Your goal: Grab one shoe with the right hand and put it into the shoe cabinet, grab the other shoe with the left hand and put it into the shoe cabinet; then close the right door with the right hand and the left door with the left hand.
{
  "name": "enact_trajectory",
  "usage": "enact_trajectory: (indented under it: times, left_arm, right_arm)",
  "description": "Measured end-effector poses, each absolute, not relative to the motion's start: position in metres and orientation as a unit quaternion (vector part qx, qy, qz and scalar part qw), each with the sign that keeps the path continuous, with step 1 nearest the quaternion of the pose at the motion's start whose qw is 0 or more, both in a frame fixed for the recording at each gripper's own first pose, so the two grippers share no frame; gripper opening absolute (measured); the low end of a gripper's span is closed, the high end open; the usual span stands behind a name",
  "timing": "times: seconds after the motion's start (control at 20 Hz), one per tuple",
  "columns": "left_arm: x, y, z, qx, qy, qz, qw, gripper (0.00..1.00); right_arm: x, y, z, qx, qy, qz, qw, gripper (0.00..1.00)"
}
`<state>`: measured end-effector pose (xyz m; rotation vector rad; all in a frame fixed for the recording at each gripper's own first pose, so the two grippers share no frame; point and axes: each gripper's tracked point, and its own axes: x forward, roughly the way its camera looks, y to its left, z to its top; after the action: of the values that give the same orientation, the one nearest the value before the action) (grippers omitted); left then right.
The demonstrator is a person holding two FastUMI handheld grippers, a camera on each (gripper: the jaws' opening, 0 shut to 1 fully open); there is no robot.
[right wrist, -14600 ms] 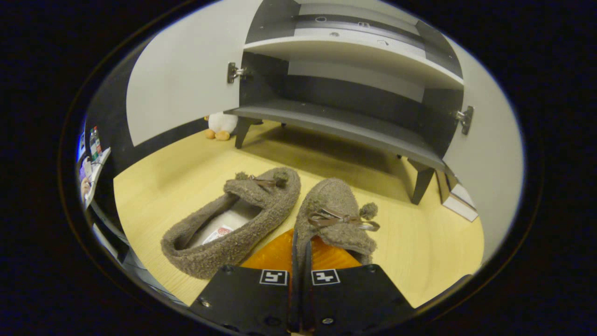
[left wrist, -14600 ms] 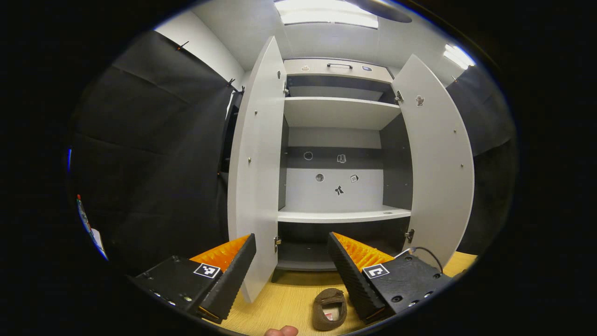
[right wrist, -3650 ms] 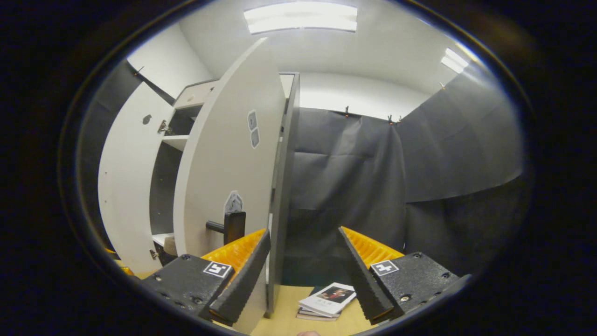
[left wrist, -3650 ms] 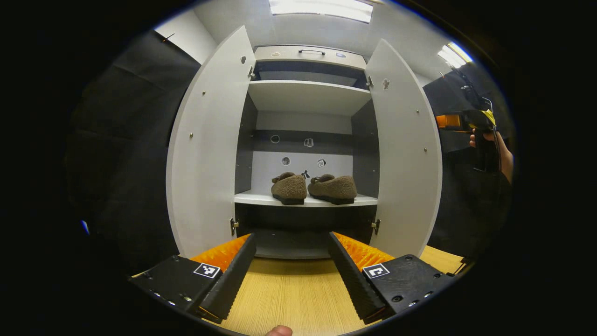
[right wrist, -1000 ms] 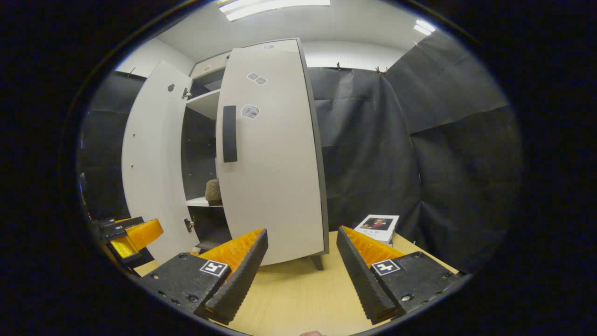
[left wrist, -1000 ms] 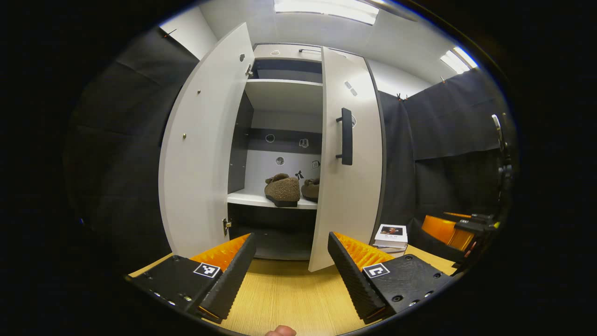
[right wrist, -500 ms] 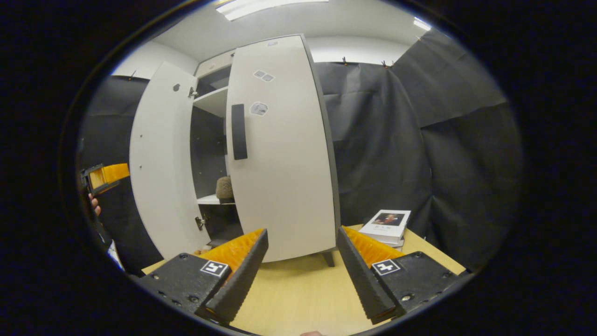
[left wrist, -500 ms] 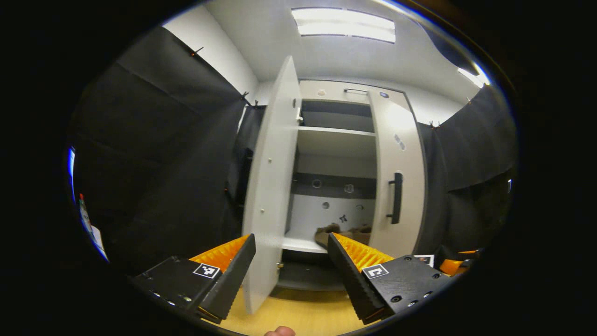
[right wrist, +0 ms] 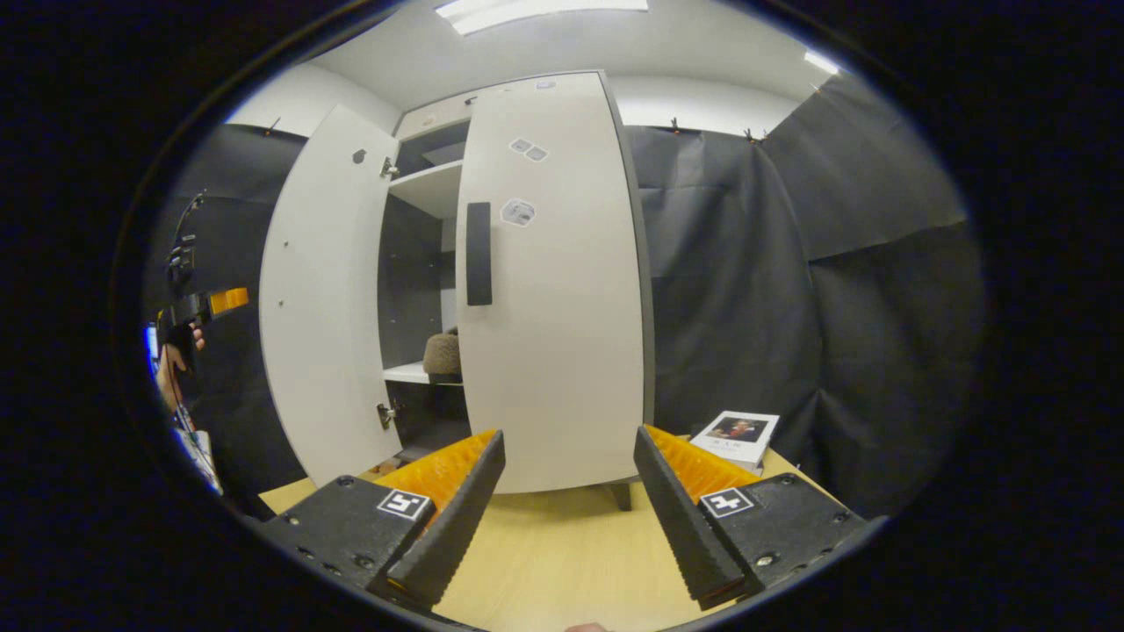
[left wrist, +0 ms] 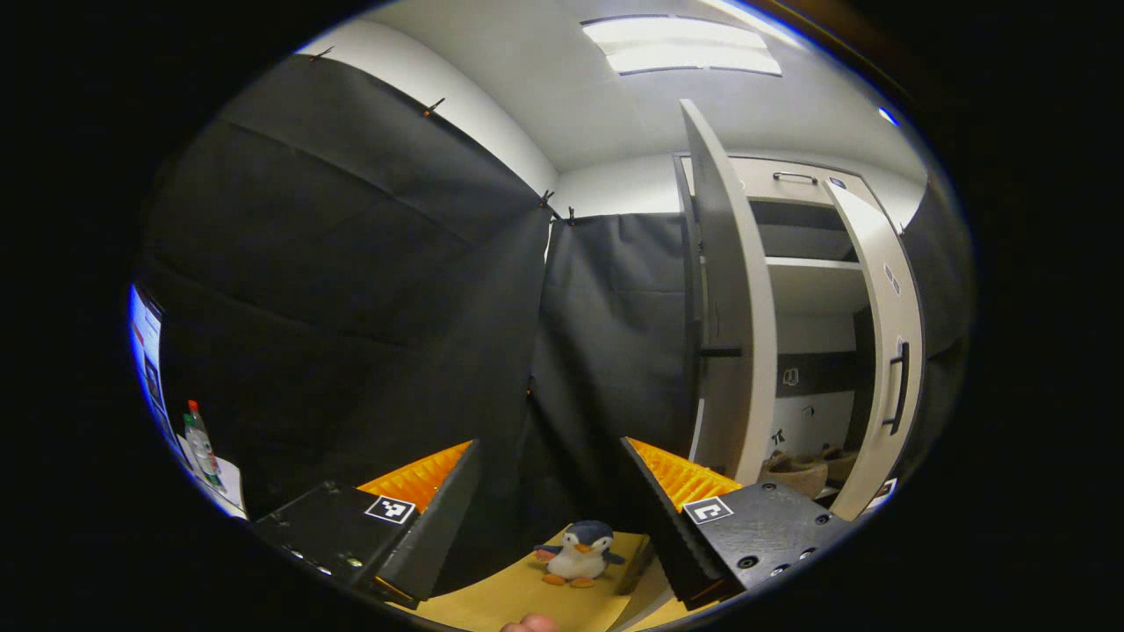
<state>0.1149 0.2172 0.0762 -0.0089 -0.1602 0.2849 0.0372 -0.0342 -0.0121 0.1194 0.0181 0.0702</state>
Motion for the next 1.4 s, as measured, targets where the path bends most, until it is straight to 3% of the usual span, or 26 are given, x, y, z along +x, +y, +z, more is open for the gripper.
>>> enact_trajectory:
  times: [0.45,0.8,1.4]
  left_arm:
    - [0.145,0.204,0.096,-0.022,-0.109,0.101,0.989,0.94]
    - [0.146,0.188,0.099,-0.002,-0.098,0.085,0.992,0.94]
    - [0.167,0.072,0.086,-0.052,-0.078,-0.057,0.994,0.94]
  right_arm:
    - [0.038,-0.058,-0.012,0.063,0.011,0.003,0.998,0.97]
    - [0.044,-0.049,-0.006,0.070,0.006,0.018,0.997,0.97]
    - [0.036,-0.064,-0.003,0.050,0.003,0.000,0.999,0.97]
